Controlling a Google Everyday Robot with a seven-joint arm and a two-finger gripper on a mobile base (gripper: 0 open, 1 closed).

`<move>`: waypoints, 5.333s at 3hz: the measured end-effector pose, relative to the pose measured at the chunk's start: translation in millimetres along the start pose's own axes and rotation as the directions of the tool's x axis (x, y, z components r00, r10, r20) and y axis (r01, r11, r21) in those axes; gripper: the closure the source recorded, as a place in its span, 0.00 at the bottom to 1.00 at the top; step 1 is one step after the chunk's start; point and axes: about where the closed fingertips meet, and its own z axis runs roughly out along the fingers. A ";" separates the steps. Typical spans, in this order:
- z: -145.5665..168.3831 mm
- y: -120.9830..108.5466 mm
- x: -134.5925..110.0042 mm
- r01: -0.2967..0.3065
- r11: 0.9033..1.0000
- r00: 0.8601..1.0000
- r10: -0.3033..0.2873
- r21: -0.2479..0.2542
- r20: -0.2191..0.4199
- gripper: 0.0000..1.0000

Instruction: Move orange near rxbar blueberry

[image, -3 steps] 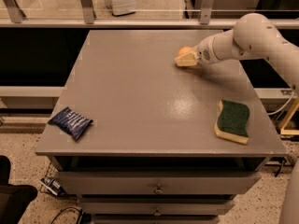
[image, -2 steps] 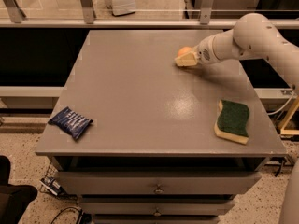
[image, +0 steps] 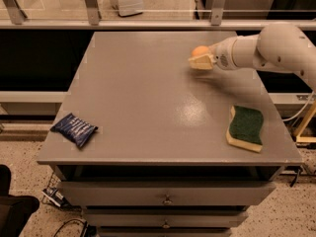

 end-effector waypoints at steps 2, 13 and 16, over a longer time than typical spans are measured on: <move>-32.6 27.7 -25.0 0.089 0.995 0.991 -0.093 0.047 0.095 1.00; -75.5 286.9 -26.6 0.263 0.882 0.950 -0.166 -0.391 0.265 1.00; -50.7 343.4 18.7 0.227 0.833 0.974 -0.184 -0.504 0.134 1.00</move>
Offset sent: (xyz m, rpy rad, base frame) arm -0.0576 0.0208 0.0547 -0.0362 -0.2209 0.0315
